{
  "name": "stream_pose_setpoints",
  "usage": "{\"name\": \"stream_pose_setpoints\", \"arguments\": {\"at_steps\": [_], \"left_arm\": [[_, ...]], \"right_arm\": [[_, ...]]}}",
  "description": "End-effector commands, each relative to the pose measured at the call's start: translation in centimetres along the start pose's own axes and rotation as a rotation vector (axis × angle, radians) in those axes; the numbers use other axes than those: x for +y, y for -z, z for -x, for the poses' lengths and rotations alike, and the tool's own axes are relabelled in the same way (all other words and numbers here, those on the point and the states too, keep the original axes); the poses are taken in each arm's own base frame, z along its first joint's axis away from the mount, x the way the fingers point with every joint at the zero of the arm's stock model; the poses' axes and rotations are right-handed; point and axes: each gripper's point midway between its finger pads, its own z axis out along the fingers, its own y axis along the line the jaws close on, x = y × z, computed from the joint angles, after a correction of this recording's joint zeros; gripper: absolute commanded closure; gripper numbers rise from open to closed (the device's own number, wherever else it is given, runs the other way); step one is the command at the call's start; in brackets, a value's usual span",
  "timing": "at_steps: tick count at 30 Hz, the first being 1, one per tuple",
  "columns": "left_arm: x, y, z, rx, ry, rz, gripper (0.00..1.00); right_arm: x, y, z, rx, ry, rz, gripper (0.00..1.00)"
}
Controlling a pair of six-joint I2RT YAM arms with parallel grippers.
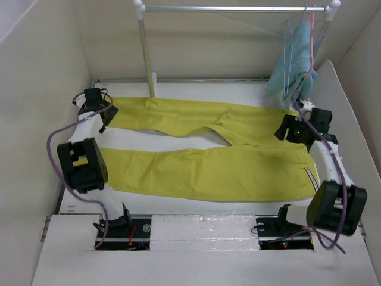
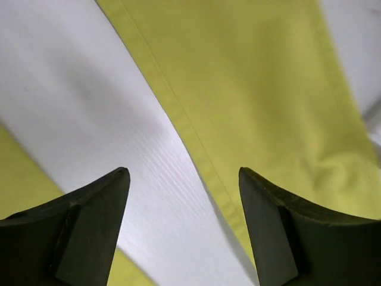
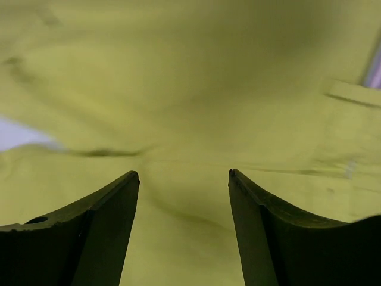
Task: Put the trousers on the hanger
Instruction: Flatten out the trousers at the center of the board.
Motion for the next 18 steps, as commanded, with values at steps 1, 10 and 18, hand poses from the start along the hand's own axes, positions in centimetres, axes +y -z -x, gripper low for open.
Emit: {"name": "stream_pose_setpoints", "arguments": {"at_steps": [1, 10, 18], "left_arm": [[0.6, 6.2, 3.2, -0.134, 0.039, -0.055, 0.31], [2.1, 11.0, -10.0, 0.158, -0.131, -0.254, 1.00], [5.5, 13.1, -21.4, 0.484, -0.107, -0.352, 1.00]], "right_arm": [[8.0, 3.6, 0.6, -0.097, 0.190, 0.171, 0.33], [16.8, 4.6, -6.3, -0.008, 0.390, 0.416, 1.00], [29.1, 3.7, -14.5, 0.260, 0.764, 0.745, 1.00]]}}
